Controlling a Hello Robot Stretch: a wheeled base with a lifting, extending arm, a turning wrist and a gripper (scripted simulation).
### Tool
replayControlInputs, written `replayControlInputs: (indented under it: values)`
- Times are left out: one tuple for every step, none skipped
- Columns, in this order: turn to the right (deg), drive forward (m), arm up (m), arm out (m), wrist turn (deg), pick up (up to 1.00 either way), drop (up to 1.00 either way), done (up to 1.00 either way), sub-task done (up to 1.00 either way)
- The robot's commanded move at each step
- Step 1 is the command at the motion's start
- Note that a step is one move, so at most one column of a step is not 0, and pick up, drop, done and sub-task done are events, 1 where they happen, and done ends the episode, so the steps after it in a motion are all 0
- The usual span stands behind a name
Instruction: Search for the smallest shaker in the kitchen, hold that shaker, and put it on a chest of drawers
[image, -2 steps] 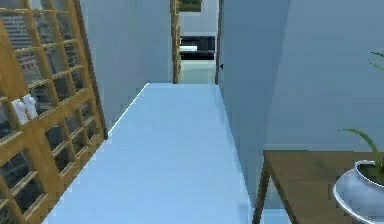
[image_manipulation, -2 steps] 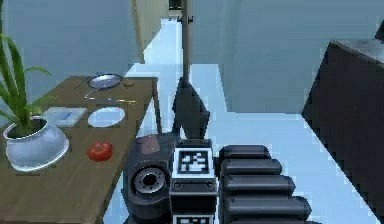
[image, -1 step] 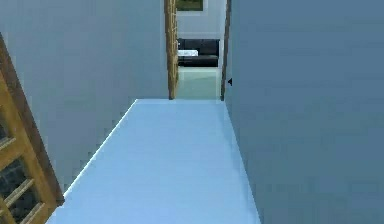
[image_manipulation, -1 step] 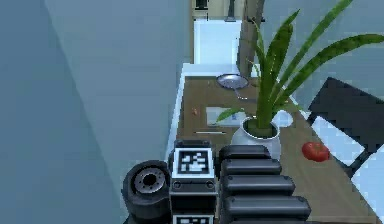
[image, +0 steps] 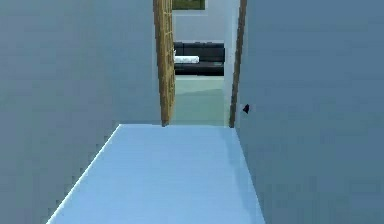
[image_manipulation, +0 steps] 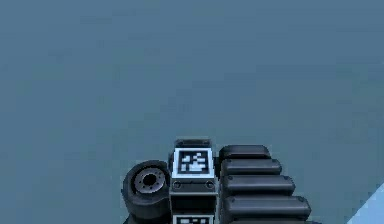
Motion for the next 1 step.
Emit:
replayControlInputs:
  values:
    - [3.0, 0.00, 0.00, 0.00, 0.0, 0.00, 0.00, 0.00, 0.00]
